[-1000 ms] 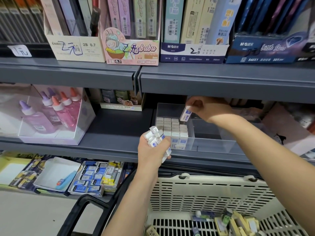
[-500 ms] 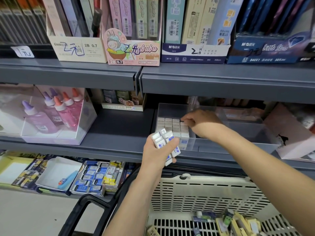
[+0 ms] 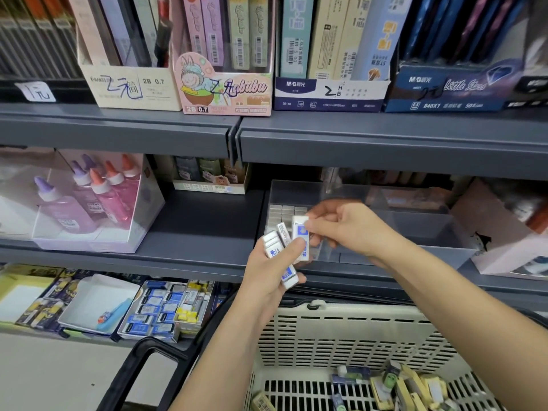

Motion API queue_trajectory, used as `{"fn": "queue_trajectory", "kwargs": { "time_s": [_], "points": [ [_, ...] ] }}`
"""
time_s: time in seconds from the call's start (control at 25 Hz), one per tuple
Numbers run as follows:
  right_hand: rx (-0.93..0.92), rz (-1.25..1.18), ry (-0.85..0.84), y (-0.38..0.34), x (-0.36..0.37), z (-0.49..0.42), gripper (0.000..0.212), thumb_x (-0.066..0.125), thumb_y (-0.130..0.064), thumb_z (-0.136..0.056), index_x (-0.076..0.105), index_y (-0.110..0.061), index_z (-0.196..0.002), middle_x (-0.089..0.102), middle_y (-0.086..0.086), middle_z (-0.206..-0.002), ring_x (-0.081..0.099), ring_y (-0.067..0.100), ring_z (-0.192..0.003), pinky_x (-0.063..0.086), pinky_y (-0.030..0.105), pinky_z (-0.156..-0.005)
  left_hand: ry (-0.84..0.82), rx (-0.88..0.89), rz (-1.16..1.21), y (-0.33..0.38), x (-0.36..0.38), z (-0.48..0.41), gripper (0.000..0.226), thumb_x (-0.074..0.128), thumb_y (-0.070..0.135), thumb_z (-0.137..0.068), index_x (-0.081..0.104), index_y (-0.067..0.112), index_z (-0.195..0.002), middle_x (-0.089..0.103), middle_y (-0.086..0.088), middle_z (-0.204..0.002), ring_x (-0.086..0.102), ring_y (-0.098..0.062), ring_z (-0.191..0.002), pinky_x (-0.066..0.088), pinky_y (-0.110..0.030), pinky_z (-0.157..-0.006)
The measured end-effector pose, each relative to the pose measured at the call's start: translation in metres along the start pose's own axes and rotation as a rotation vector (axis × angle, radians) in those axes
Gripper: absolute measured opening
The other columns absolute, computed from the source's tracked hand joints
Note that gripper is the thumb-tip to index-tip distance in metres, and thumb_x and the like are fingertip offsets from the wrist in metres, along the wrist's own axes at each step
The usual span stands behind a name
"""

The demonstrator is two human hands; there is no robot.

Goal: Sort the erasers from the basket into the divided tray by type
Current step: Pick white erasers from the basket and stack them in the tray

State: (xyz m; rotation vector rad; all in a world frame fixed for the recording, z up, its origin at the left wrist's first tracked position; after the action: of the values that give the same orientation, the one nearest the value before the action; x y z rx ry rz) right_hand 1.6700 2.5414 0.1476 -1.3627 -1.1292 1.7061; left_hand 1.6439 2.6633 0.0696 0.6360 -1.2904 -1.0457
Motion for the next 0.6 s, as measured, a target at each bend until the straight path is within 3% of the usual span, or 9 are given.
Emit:
{"fn": "queue_trajectory", "kwargs": {
  "time_s": [0.08,0.2,0.32,0.4,0.48,0.56,0.6],
  "points": [
    [-0.013,0.029,-0.003,-0.001,-0.004,0.001,0.008,0.064,-0.014,-0.085,0.061,-0.021,-0.088,0.069,-0.004,-0.059,0.058,-0.001,-0.052,0.041,0.012,-0.046,0.02,0.015,-0.022,0.001,-0.001,0.0,0.036,0.078,0.018,-0.074,0.06,0.019,-0.105,0.074,-0.003,-0.092,0.07,-0.017,-0.078,0.049,-0.025,-0.05],
    [-0.043,0.165,-0.051,-0.002,-0.011,0.0,0.009,0.065,-0.015,-0.084,0.063,-0.024,-0.084,0.069,-0.006,-0.063,0.062,0.001,-0.057,0.041,0.01,-0.049,0.033,0.039,-0.112,0.001,-0.001,0.002,0.036,0.077,0.02,-0.072,0.06,0.02,-0.104,0.073,-0.002,-0.089,0.069,-0.014,-0.075,0.049,-0.024,-0.051],
    [-0.052,0.013,0.194,-0.003,-0.051,-0.015,0.017,0.063,-0.005,-0.085,0.061,-0.019,-0.074,0.067,-0.013,-0.06,0.061,-0.002,-0.056,0.046,0.009,-0.059,0.083,0.032,-0.089,0.001,-0.006,0.0,0.021,0.07,0.014,-0.081,0.06,0.017,-0.099,0.072,-0.002,-0.081,0.068,-0.014,-0.073,0.048,-0.024,-0.049],
    [-0.11,-0.111,0.291,-0.007,-0.069,-0.025,0.028,0.05,-0.012,-0.091,0.056,-0.019,-0.064,0.061,-0.023,-0.05,0.056,-0.008,-0.06,0.042,0.006,-0.075,0.112,0.022,-0.047,0.003,-0.008,-0.002,0.019,0.067,0.008,-0.081,0.06,0.015,-0.096,0.072,-0.004,-0.08,0.068,-0.015,-0.071,0.047,-0.023,-0.046],
    [-0.162,0.151,0.287,-0.004,-0.066,-0.036,0.02,0.055,-0.028,-0.078,0.057,-0.036,-0.06,0.066,-0.024,-0.063,0.053,-0.002,-0.077,0.038,0.015,-0.092,0.12,0.016,-0.049,0.003,-0.008,-0.003,0.019,0.066,0.004,-0.08,0.06,0.014,-0.095,0.072,-0.006,-0.082,0.068,-0.015,-0.07,0.046,-0.023,-0.045],
    [-0.126,0.463,0.35,0.005,-0.062,-0.045,0.013,0.062,-0.024,-0.081,0.058,-0.033,-0.073,0.069,-0.012,-0.082,0.06,0.014,-0.085,0.046,0.031,-0.09,0.124,0.015,-0.06,0.003,-0.009,-0.002,0.019,0.065,0.002,-0.08,0.06,0.014,-0.094,0.071,-0.006,-0.082,0.068,-0.014,-0.068,0.046,-0.023,-0.044],
    [-0.12,0.558,0.378,0.006,-0.061,-0.045,0.013,0.061,-0.024,-0.084,0.055,-0.035,-0.08,0.064,-0.014,-0.081,0.061,0.016,-0.085,0.048,0.032,-0.085,0.128,0.015,-0.061,0.003,-0.009,-0.002,0.019,0.064,0.002,-0.08,0.06,0.014,-0.094,0.071,-0.006,-0.082,0.068,-0.014,-0.068,0.046,-0.023,-0.043]
  ]
}}
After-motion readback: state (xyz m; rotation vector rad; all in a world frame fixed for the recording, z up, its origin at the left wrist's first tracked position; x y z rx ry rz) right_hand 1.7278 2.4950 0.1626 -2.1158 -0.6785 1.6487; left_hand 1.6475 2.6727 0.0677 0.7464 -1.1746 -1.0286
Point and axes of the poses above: each hand's wrist, its own z-axis away from the middle knuckle, its own x-axis out of the palm, y = z × x, the point moved 7 cm from there along -z, towards the middle knuckle
